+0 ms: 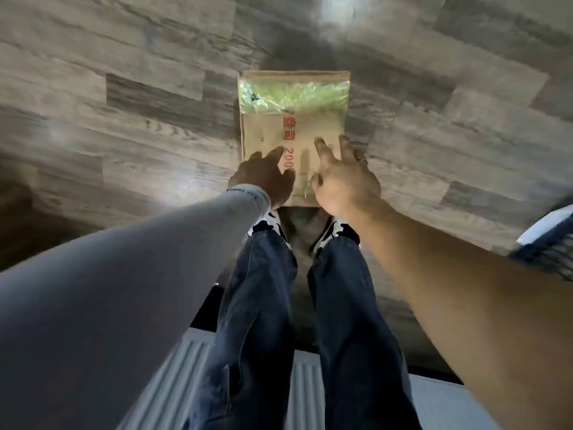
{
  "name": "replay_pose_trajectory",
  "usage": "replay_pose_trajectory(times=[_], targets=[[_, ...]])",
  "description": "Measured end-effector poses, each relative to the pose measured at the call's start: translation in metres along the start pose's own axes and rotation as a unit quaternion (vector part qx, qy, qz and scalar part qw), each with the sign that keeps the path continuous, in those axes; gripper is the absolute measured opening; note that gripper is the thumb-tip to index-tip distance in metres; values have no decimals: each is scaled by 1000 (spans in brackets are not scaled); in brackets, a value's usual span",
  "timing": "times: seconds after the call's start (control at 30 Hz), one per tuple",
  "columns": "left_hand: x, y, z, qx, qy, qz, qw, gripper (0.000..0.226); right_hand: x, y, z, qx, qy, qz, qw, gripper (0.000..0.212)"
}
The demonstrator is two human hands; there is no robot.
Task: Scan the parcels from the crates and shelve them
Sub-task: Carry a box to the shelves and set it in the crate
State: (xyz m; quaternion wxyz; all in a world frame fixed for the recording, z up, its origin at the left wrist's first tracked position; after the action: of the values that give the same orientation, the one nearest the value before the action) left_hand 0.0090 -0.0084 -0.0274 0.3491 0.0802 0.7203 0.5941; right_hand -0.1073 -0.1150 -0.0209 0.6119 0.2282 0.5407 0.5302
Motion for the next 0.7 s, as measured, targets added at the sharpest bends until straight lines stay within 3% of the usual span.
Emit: replay_pose_trajectory(times=[0.2,0.37,0.5,0.7], targets=[[15,-40,12,39,-158,-127,978,80,22,-43,-24,-23,55,-36,998,83],[53,-57,19,135,-256,-115,950,116,51,-61,-40,-60,100,-46,992,97],[79,-68,26,139,-236,-133,952,127,70,-66,-42,-65,85,-73,992,110],[83,-74,30,114,-66,-203,970,101,73,-69,-52,-88,0,-95,992,122]])
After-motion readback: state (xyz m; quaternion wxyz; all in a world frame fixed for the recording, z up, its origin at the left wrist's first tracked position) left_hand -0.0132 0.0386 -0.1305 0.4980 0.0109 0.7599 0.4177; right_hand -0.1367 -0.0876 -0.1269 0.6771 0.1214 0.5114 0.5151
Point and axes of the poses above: each hand's wrist, its own y-axis away from the middle knuckle, its own x-axis out of the palm, z = x × y, the point moved 3 cm from there along -y, towards the middle knuckle, and after that the axes turned 15 degrees about -y, right-handed, at the moved point
